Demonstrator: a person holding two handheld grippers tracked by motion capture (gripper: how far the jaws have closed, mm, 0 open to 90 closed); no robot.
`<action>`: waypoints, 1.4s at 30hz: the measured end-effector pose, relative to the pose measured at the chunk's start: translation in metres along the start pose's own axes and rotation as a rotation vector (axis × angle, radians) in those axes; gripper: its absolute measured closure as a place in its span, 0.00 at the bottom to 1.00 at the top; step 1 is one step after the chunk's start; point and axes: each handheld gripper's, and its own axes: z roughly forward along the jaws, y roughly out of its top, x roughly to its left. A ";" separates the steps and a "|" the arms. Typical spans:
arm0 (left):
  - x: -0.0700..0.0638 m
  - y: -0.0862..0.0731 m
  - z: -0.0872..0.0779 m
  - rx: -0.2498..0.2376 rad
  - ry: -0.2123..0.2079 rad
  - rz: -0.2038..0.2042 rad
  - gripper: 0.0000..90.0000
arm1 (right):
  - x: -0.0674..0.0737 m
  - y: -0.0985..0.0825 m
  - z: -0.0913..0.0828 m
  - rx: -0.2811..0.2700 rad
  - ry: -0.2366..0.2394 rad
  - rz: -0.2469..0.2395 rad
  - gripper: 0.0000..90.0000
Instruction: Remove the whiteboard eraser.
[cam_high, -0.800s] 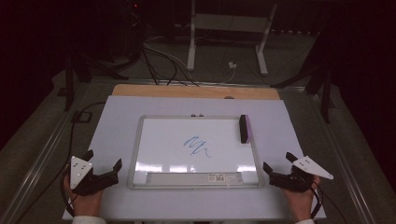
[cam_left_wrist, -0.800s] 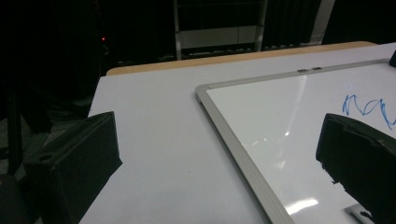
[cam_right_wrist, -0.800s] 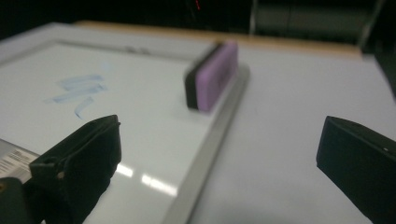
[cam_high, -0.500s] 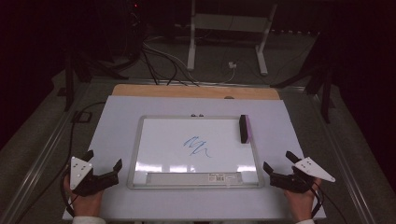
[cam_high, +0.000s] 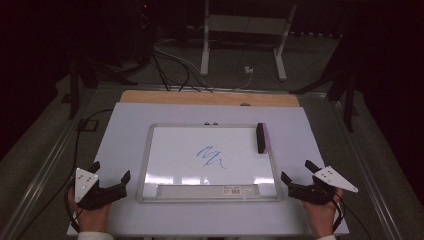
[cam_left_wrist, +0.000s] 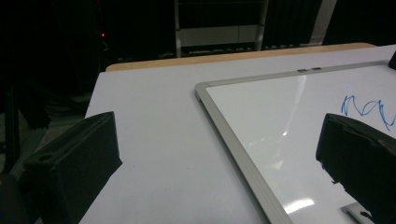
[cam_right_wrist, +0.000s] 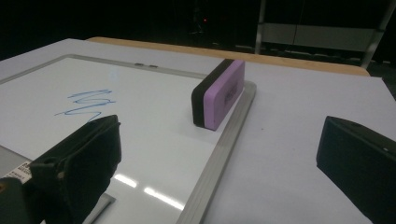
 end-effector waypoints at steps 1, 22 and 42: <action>0.000 -0.001 0.000 0.000 0.002 -0.006 0.00 | 0.001 0.001 0.000 -0.002 0.001 -0.002 0.00; -0.003 -0.002 0.003 0.025 0.016 0.000 0.00 | 0.001 0.038 0.020 0.028 0.016 -0.007 0.00; -0.008 -0.004 0.006 0.020 -0.005 0.019 0.00 | -0.004 0.064 0.057 0.083 0.021 0.009 0.00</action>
